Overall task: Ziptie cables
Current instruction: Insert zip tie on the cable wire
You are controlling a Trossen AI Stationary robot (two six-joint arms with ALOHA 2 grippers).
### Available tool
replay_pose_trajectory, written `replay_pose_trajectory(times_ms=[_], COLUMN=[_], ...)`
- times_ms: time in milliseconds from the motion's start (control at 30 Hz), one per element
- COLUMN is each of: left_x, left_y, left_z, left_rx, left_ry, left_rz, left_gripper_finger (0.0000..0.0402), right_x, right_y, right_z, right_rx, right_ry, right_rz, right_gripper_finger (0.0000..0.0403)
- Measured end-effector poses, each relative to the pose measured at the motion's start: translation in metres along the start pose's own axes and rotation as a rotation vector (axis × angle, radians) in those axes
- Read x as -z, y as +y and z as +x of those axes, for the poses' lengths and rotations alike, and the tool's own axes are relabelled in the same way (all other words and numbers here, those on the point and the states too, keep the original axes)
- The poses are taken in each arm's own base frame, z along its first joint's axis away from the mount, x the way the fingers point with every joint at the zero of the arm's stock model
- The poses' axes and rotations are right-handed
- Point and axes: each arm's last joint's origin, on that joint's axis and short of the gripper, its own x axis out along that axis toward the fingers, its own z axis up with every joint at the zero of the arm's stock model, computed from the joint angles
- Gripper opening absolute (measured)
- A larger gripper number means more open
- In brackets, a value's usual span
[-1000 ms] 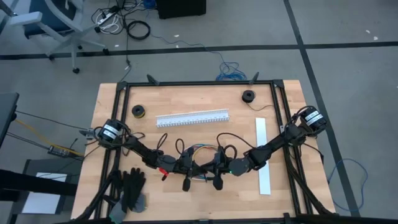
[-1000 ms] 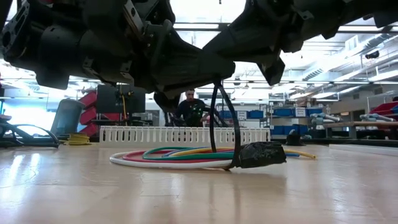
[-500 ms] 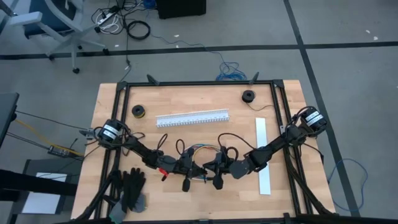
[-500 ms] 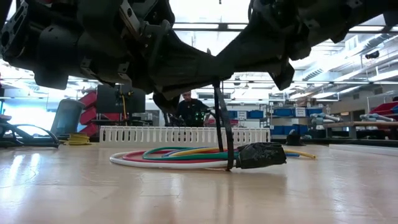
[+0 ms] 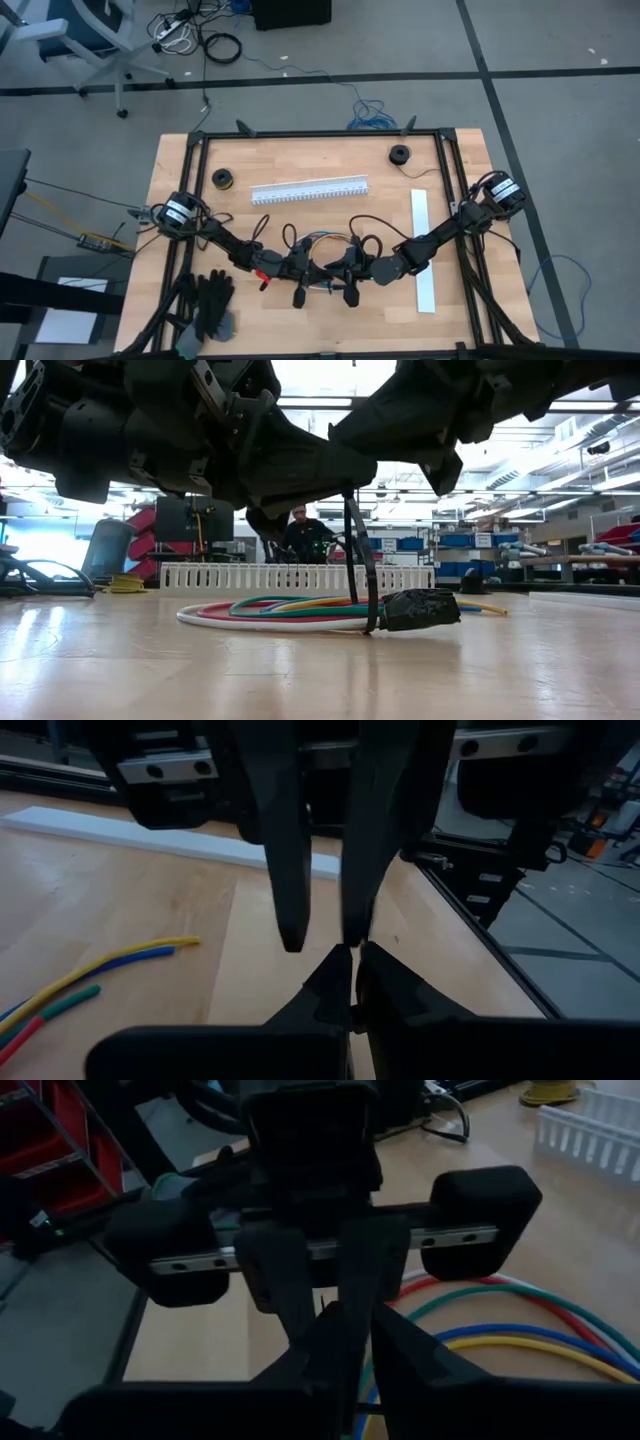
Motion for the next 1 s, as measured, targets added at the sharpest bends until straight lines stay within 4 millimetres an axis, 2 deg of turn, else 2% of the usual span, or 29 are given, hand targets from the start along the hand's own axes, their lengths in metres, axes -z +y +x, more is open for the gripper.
replay_pose_trajectory(times_ms=[333,633,1000], left_x=[-0.005,-0.008,-0.001], left_y=[-0.001,0.001,0.005], left_z=[0.000,0.005,-0.001], left_rx=[0.027,0.024,0.008], left_ry=[-0.043,-0.035,-0.013], left_rz=[-0.009,-0.004,-0.008], left_gripper_finger=[0.0000,0.0000,0.0000], right_x=[-0.002,-0.003,0.008], right_y=[-0.002,-0.005,0.003], right_z=[0.002,0.005,-0.005], right_rx=[-0.012,-0.045,0.059], right_ry=[0.005,0.026,0.024], right_rz=[0.031,0.044,-0.019], right_gripper_finger=[0.0061,0.0047,0.0032])
